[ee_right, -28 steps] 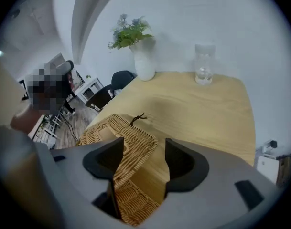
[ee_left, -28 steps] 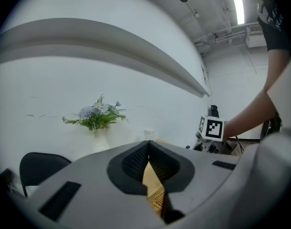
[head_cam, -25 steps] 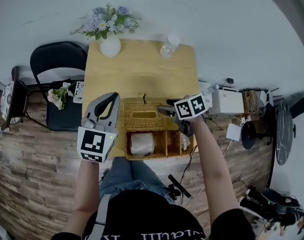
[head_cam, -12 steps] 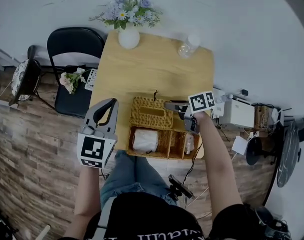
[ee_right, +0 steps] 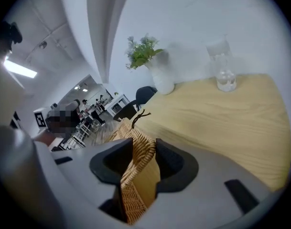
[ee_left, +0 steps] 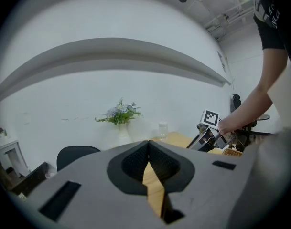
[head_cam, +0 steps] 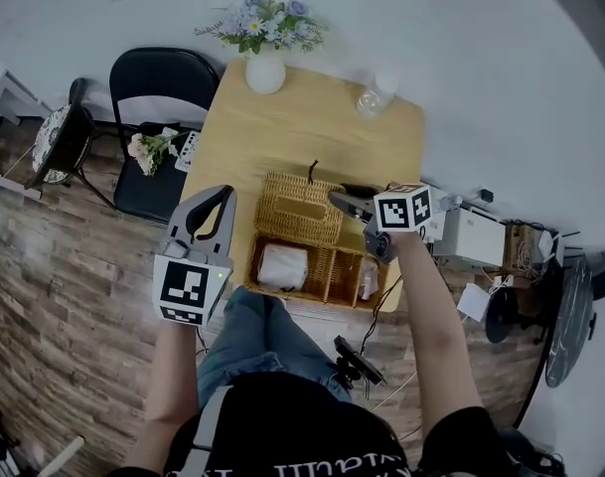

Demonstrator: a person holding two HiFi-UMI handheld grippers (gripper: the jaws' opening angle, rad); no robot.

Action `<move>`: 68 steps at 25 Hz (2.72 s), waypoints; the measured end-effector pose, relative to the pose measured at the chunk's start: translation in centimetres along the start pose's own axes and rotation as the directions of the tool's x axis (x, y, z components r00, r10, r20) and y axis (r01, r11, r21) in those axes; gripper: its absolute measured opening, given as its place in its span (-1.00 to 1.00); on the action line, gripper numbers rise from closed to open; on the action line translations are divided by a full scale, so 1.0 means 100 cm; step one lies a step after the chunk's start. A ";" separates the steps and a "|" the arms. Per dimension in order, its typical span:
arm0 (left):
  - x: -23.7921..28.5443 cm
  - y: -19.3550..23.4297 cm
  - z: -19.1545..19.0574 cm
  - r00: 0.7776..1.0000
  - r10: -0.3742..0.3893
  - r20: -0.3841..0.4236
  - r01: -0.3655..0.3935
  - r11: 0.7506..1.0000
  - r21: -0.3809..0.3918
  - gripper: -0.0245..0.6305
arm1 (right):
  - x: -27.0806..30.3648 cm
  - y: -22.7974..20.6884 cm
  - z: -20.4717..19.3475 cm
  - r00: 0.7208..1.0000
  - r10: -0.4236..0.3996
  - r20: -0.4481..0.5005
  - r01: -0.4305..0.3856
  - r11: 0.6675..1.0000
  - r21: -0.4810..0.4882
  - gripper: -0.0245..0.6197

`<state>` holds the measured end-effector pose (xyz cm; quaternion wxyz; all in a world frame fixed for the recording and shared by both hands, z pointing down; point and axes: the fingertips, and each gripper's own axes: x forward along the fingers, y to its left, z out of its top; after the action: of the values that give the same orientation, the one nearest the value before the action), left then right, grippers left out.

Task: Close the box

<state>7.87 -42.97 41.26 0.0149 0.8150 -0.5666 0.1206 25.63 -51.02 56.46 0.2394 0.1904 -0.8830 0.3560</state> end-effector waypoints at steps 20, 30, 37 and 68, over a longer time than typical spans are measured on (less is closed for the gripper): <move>-0.067 -0.049 0.025 0.995 -0.012 0.104 0.009 0.999 0.032 -0.89 | -0.060 0.104 0.004 0.878 -0.343 0.333 0.478 0.602 -0.639 -0.48; -0.108 -0.060 0.022 0.992 -0.051 0.117 0.047 0.998 0.037 -0.89 | -0.082 0.149 -0.028 0.874 -0.350 0.336 0.485 0.628 -0.608 -0.64; -0.127 -0.068 0.006 0.992 -0.079 0.094 0.080 0.997 0.000 -0.89 | -0.080 0.171 -0.071 0.912 -0.346 0.222 0.406 0.673 -0.619 -0.62; -0.181 -0.062 -0.021 0.992 -0.088 0.088 0.093 0.995 -0.047 -0.89 | -0.040 0.171 -0.181 0.876 -0.479 -0.061 0.361 0.733 -0.576 -0.65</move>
<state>7.32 -23.75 40.15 0.0167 0.8436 -0.5321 0.0700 25.41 -25.78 56.46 0.4477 0.2717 -0.8508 0.0422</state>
